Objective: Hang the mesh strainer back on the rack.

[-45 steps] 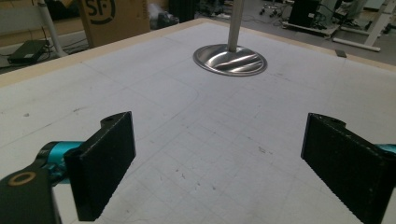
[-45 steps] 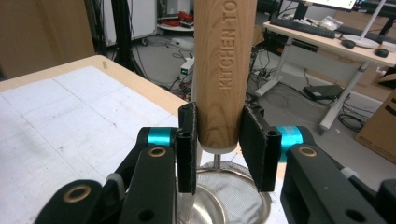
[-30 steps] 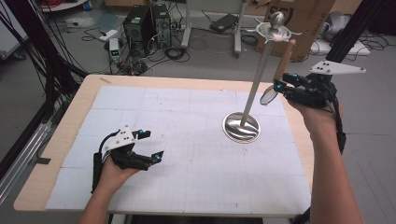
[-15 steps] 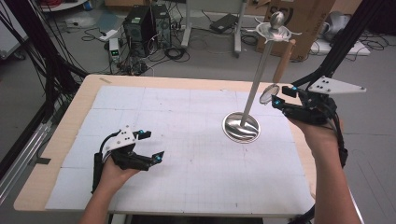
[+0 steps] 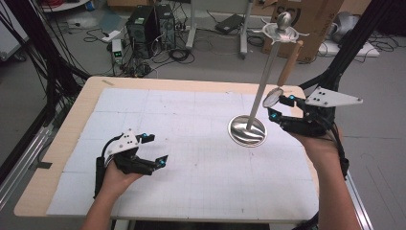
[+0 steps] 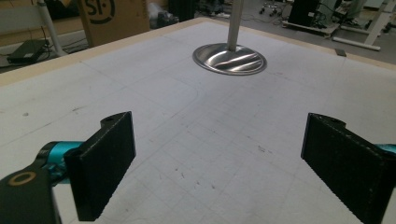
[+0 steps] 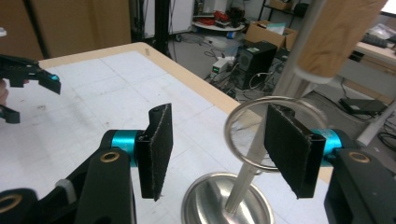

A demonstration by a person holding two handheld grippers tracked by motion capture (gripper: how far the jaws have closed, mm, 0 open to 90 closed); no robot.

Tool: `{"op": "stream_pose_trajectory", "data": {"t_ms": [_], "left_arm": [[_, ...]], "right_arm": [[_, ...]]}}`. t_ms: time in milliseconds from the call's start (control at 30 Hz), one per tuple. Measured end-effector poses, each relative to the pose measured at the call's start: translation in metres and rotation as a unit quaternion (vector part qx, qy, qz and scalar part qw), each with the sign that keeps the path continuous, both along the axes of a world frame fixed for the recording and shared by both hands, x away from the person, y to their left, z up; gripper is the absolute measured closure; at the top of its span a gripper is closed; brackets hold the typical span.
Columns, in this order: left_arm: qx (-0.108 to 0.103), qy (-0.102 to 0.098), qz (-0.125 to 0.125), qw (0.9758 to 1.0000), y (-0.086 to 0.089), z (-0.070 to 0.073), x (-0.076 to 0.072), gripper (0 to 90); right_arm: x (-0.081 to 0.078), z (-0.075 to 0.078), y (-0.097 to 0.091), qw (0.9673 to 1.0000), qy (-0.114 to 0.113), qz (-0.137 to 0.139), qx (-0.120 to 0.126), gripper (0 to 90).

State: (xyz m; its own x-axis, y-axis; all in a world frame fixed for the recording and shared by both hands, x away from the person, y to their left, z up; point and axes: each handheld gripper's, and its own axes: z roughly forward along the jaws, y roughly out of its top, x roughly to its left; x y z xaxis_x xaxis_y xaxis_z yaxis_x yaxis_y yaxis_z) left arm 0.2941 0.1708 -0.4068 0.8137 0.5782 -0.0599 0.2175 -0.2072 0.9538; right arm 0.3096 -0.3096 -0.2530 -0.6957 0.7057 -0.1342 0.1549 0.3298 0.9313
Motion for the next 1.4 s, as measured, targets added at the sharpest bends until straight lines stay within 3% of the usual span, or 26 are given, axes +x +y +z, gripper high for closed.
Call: {"op": "stream_pose_trajectory", "data": {"t_ms": [433,833,1133,1400], "left_arm": [[0.001,0.003,-0.001,1.0000,0.000,-0.001,0.001,10.5],[0.000,0.000,-0.006,1.0000,0.000,0.000,0.000,10.5],[-0.002,0.001,-0.007,1.0000,0.000,-0.001,0.000,10.5],[-0.010,0.006,-0.014,0.9998,-0.002,-0.001,0.001,10.5]], "right_arm": [[-0.007,-0.024,0.006,0.9997,-0.002,0.022,0.006,38.5],[-0.009,-0.051,0.022,0.9983,0.024,0.053,0.001,36.9],[-0.008,-0.062,0.033,0.9967,0.033,0.073,-0.011,34.9],[-0.007,-0.076,0.037,0.9947,0.047,0.092,0.000,34.4]]}}
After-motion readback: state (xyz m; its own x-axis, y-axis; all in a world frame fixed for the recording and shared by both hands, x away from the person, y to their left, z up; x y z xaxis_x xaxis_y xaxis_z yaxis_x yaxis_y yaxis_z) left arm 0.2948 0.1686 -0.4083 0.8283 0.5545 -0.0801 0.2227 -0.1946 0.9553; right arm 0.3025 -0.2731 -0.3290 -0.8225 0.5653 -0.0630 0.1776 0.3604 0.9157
